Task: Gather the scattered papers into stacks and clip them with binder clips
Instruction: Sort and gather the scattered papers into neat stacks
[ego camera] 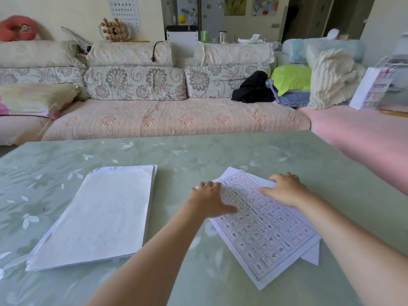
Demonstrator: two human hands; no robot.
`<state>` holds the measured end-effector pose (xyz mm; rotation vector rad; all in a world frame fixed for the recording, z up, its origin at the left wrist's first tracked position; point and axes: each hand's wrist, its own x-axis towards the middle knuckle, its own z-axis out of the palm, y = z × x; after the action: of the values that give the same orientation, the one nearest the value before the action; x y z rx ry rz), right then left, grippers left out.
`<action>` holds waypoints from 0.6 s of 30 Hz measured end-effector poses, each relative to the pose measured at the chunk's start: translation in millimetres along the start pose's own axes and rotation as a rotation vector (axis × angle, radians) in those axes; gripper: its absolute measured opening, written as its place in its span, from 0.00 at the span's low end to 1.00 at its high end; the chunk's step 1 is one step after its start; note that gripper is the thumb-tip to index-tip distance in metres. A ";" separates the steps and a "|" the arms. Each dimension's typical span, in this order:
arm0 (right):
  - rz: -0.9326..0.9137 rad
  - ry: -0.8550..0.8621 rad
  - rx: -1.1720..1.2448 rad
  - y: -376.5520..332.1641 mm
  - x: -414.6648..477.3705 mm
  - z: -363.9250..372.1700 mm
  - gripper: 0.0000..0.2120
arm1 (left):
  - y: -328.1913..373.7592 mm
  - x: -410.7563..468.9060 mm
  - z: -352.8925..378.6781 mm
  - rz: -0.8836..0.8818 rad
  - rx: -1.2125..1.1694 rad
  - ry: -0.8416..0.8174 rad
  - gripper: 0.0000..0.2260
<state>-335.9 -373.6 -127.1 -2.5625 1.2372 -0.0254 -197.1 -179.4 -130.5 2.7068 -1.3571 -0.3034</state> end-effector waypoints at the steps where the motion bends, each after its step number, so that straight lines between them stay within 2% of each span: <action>1: -0.001 0.013 -0.017 4.7 2.9 1.4 0.34 | 4.2 6.8 1.8 0.006 0.022 -0.007 0.45; 6: -0.005 0.027 -0.091 19.0 15.9 1.9 0.32 | 12.4 32.7 11.7 -0.020 0.015 -0.026 0.49; 9: 0.024 0.005 -0.006 19.5 20.8 -6.3 0.23 | 12.6 39.3 14.1 -0.050 0.053 0.032 0.53; 11: 0.015 -0.037 0.081 16.0 22.1 -10.8 0.16 | 8.4 39.7 13.3 -0.063 0.043 0.066 0.53; 13: -0.001 -0.096 0.213 15.8 23.6 -12.0 0.16 | 8.7 39.9 12.1 -0.063 0.026 0.077 0.52; 16: -0.061 -0.142 0.409 14.9 21.7 -8.4 0.09 | 7.7 36.7 12.4 -0.066 -0.035 0.103 0.50; 18: -0.103 -0.127 0.555 14.7 17.3 -6.8 0.07 | 3.3 35.6 16.3 -0.103 -0.134 0.195 0.48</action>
<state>-337.2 -397.3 -126.5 -2.1028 0.8939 -0.1964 -182.5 -209.9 -150.6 2.6201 -1.1074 -0.1286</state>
